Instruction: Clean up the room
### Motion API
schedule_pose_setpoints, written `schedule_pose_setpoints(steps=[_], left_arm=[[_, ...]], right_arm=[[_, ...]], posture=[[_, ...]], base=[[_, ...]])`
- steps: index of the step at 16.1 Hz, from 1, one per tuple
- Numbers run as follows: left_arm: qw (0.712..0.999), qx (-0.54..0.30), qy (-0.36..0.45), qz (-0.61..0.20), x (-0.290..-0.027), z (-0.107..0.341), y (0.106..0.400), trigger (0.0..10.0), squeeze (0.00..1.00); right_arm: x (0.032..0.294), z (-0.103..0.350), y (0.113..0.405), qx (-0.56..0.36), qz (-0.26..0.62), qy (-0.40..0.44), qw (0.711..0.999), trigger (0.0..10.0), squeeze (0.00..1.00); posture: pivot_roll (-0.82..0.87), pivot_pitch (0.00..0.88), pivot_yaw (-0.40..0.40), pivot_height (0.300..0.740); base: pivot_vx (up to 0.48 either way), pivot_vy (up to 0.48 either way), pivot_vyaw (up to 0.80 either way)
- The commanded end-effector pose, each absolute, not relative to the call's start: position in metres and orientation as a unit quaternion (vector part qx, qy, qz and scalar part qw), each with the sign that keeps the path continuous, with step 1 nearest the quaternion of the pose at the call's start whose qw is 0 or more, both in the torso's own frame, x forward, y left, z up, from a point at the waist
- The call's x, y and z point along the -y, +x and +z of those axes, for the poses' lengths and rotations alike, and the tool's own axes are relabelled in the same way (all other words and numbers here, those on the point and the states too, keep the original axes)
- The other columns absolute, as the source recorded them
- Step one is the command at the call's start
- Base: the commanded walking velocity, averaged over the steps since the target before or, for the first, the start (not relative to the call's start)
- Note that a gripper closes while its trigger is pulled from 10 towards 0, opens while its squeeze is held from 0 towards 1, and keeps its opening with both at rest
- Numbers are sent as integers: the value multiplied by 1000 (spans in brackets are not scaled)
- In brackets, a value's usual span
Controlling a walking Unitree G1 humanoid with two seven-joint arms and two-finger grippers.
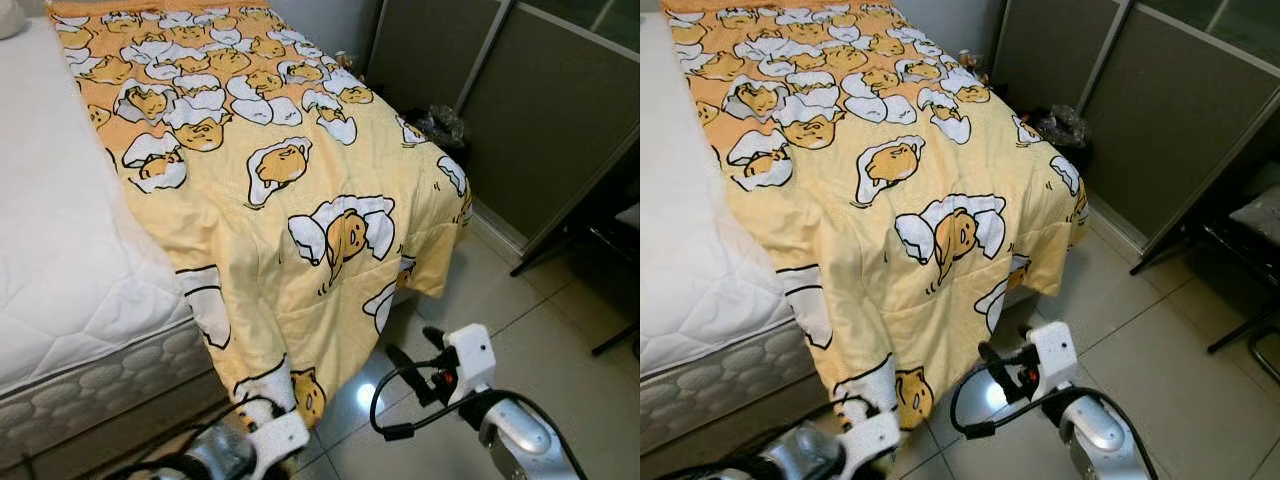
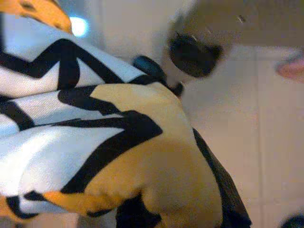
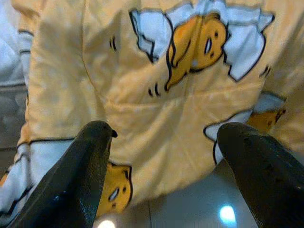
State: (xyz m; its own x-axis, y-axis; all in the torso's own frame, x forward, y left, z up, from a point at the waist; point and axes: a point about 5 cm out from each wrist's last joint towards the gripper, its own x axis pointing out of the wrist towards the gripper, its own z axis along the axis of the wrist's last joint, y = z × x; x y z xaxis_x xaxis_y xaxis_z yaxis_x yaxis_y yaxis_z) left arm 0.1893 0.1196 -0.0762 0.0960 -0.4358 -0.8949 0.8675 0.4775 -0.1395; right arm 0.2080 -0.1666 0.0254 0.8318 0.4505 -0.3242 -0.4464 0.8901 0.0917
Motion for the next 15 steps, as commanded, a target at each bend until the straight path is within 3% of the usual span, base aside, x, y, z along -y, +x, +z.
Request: schedule_pose_setpoints(steps=[1, 5, 10, 11, 13, 15], left_arm=[[747, -469, 190, -432, -117, -68, 206, 10000, 1000], [786, -424, 140, -428, -141, -45, 235, 10000, 1000], [773, -418, 147, -454, -194, -33, 227, 10000, 1000], [783, -393, 124, -465, -202, -20, 225, 10000, 1000], [812, -349, 83, -460, -203, 1, 231, 10000, 1000], [899, -250, 20, -359, -200, 29, 259, 10000, 1000]], right_arm=[[170, 22, 211, -170, 235, -1, 957, 10000, 0], [177, 4, 211, -183, 228, 2, 956, 10000, 0], [178, -13, 210, -199, 230, 6, 953, 10000, 0], [173, -5, 212, -183, 239, 6, 954, 10000, 0], [169, 1, 215, -166, 246, 6, 955, 10000, 0], [166, 12, 223, -133, 240, 6, 962, 10000, 0]], posture=[[-100, 61, -103, 740], [-70, 56, -83, 740], [-18, 39, -76, 740], [-3, 35, -74, 740], [9, 26, -72, 740], [20, 13, -69, 740]], base=[[0, 0, 0], [0, 0, 0], [0, 0, 0], [0, 0, 0], [0, 0, 0], [0, 0, 0]])
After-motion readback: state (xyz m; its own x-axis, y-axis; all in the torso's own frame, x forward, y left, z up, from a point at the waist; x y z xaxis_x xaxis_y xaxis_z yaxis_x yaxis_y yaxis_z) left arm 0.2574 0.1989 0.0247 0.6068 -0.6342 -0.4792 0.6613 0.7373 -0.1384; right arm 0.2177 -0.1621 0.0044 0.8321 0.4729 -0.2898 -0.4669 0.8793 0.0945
